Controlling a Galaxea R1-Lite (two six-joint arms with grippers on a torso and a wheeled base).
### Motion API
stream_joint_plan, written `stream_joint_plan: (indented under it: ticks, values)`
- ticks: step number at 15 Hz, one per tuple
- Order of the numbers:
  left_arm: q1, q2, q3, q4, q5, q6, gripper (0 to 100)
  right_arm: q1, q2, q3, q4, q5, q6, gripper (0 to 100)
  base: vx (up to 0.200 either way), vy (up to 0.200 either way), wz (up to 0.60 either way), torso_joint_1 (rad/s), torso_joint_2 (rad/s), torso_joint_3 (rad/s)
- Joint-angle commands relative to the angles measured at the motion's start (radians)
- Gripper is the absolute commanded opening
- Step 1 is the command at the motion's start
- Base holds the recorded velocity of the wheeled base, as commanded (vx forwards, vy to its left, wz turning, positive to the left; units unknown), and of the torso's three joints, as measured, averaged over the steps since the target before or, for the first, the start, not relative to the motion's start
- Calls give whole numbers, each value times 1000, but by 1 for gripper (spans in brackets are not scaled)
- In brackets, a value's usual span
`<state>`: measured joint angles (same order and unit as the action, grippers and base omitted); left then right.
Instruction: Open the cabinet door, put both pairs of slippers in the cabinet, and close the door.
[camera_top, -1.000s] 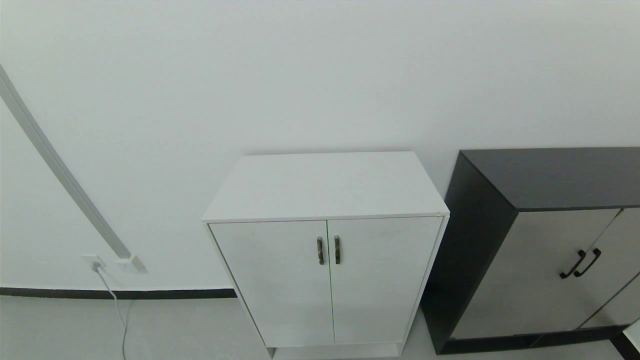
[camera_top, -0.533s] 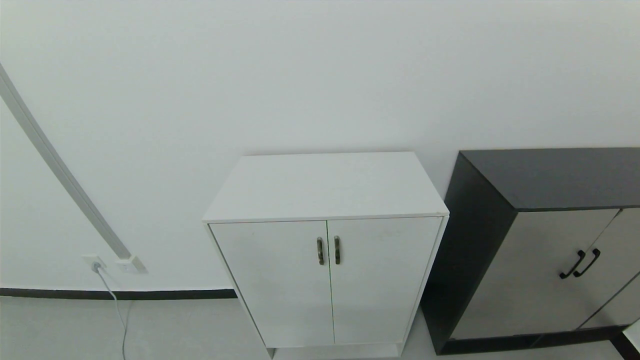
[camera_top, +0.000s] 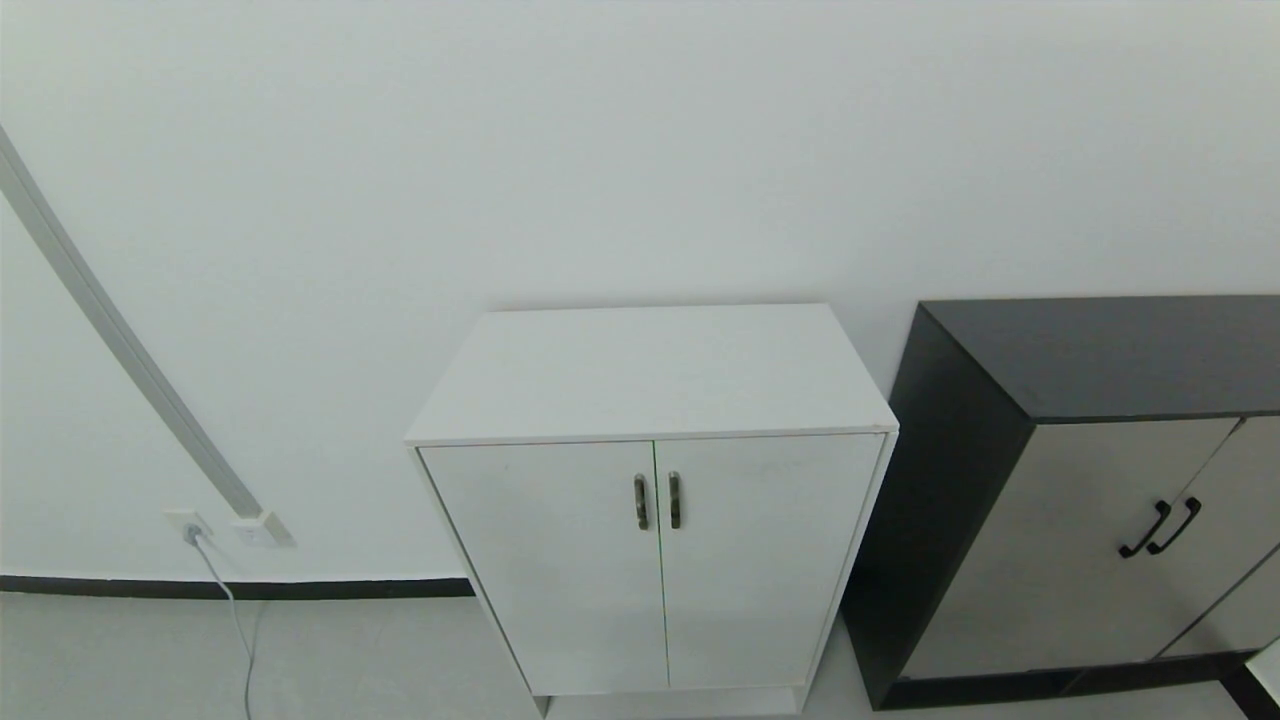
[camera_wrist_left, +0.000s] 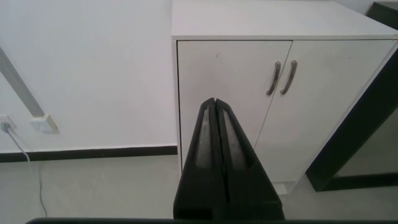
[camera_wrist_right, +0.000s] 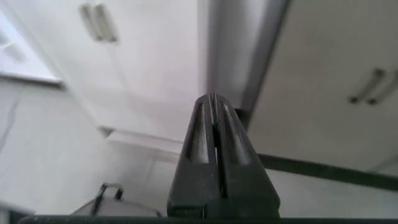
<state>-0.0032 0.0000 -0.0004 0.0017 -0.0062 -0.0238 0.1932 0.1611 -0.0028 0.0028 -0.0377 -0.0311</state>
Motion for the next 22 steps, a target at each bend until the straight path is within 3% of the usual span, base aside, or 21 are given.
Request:
stream_joint_plan:
  ticks: [1,13,18,22]
  values:
    - [0,2,-1,0,0,-1,0,-78,-43,1,0,-1,-1,0,0,0,0,0,0,0]
    - [0,2,0,0,3,-1,0,-192,-158,1,-1,-1,5,0,0,0,0,0,0,0]
    - [0,2,0,0,5,-1,0,-192,-161,3,-9,-38,99,0,0,0,0,0,0,0]
    - [0,2,0,0,2,8,0,-192,-161,3,-9,-38,99,0,0,0,0,0,0,0]
